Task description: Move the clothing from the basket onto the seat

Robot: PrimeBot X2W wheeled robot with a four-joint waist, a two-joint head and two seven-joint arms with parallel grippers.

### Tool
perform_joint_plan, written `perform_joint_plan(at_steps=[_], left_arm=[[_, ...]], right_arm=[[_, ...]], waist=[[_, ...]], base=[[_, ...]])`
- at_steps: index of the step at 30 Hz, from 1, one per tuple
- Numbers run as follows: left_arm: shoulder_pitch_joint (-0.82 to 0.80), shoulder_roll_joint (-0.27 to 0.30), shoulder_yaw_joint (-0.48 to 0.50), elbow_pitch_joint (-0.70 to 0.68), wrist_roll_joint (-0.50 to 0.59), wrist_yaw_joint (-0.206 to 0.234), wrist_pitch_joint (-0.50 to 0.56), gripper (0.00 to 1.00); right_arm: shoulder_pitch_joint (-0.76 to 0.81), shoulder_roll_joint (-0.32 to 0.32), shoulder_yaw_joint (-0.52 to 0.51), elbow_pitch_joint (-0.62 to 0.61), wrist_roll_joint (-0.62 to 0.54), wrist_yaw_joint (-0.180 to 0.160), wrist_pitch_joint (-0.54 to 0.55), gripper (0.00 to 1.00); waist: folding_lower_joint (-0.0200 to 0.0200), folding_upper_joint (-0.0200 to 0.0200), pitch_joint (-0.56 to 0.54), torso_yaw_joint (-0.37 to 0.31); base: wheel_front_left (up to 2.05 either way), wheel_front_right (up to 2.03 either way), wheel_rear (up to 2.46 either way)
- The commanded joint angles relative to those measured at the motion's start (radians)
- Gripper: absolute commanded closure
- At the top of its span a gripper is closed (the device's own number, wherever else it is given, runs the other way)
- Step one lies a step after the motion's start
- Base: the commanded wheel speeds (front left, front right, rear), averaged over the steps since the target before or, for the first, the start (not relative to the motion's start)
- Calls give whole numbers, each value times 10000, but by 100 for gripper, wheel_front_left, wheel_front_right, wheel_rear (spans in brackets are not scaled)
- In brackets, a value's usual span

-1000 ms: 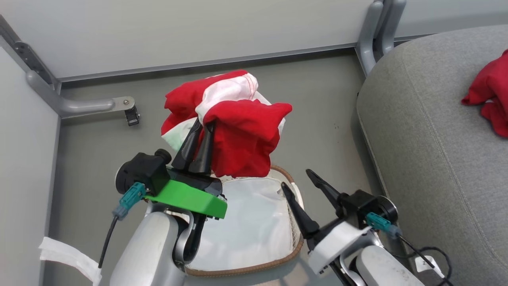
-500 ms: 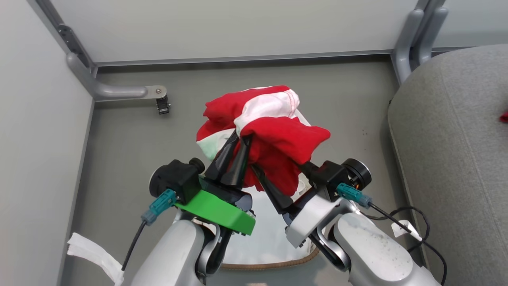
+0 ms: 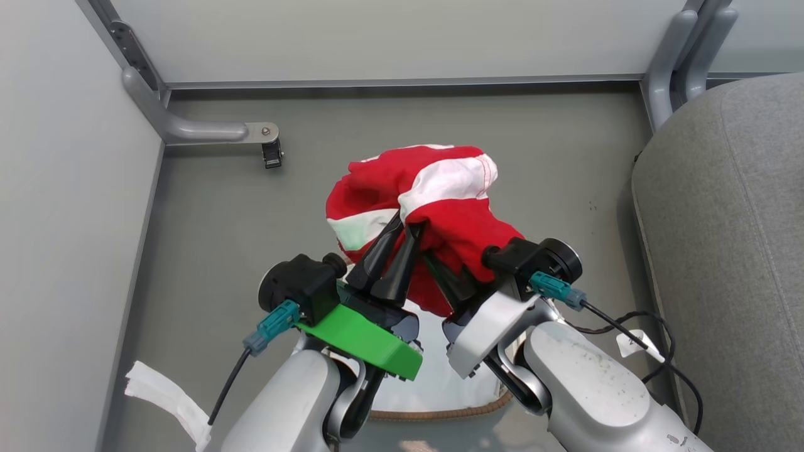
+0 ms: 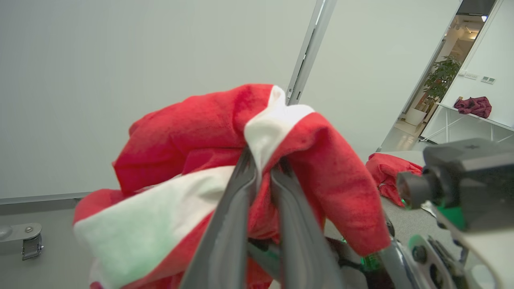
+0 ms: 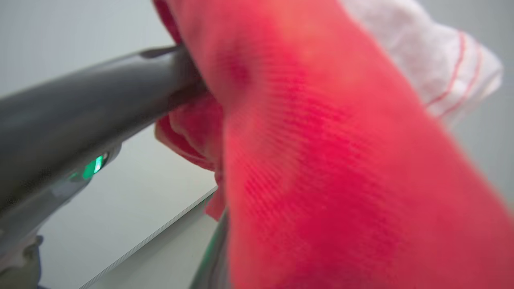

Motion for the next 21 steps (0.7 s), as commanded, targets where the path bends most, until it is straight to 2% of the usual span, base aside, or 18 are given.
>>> perform_joint_plan(at_steps=[1,8,9,10,17,21], left_arm=[[-138,31,36,27,-44,41,-7,100],[-220,33,193,-6,108,153,-7,100],[-244,31,252,-69,221,182,-7,75],[-231,33,257,-36,307,201,-5,0],[-50,28,528,-77,983,234,-5,0],[30,34,694,-37,1370,171,-5,0]], right_arm=[[-118,-37,21,17,40,-11,-19,100],[-144,-40,-165,-129,22,-11,-19,100],[-143,-42,-190,-168,-13,-11,-19,100],[-126,-43,-253,-213,-66,-11,-19,100],[131,-45,-378,-408,-358,-11,-20,100],[106,-37,-435,-445,-349,-11,-20,100]], waist=[[1,0,20,-20],[1,0,172,-163],[1,0,191,-200],[1,0,199,-234],[1,0,183,-759],[1,0,233,-1307]], base=[[0,0,0],[0,0,0],[0,0,0],[0,0,0],[0,0,0],[0,0,0]])
